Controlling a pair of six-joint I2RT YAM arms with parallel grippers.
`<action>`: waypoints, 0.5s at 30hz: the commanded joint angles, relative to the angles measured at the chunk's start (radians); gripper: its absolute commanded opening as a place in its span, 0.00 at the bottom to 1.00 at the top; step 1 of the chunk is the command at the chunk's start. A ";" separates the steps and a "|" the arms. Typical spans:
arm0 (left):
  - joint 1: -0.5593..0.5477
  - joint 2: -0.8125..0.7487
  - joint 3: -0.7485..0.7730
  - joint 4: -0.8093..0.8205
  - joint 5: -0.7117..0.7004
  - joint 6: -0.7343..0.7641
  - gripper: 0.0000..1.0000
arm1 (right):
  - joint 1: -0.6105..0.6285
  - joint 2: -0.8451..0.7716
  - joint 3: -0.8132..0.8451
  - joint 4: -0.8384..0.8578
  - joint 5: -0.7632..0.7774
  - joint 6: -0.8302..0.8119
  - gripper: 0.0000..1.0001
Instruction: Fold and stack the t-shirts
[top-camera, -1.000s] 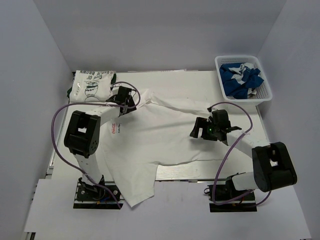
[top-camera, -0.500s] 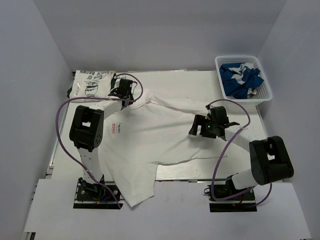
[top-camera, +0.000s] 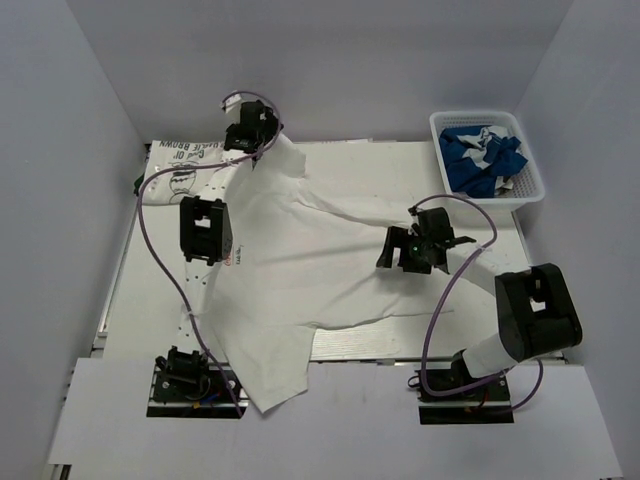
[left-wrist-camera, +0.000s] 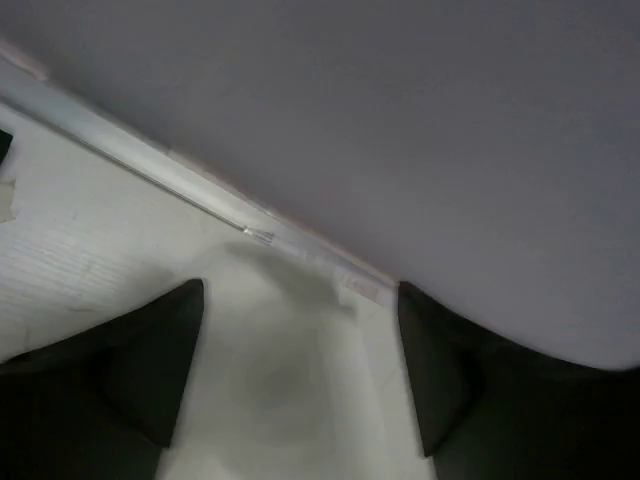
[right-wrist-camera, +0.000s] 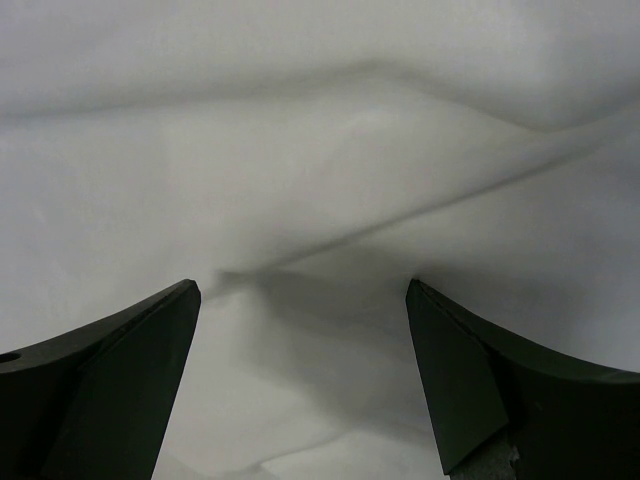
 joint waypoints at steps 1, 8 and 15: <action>0.048 -0.016 -0.109 0.014 0.073 -0.163 1.00 | 0.005 0.073 -0.025 -0.163 0.082 -0.037 0.90; 0.048 -0.219 -0.332 0.165 0.120 -0.052 1.00 | 0.007 -0.056 -0.026 -0.158 0.149 -0.064 0.90; 0.028 -0.504 -0.607 0.147 0.039 0.072 1.00 | 0.008 -0.131 0.049 -0.183 0.260 -0.092 0.90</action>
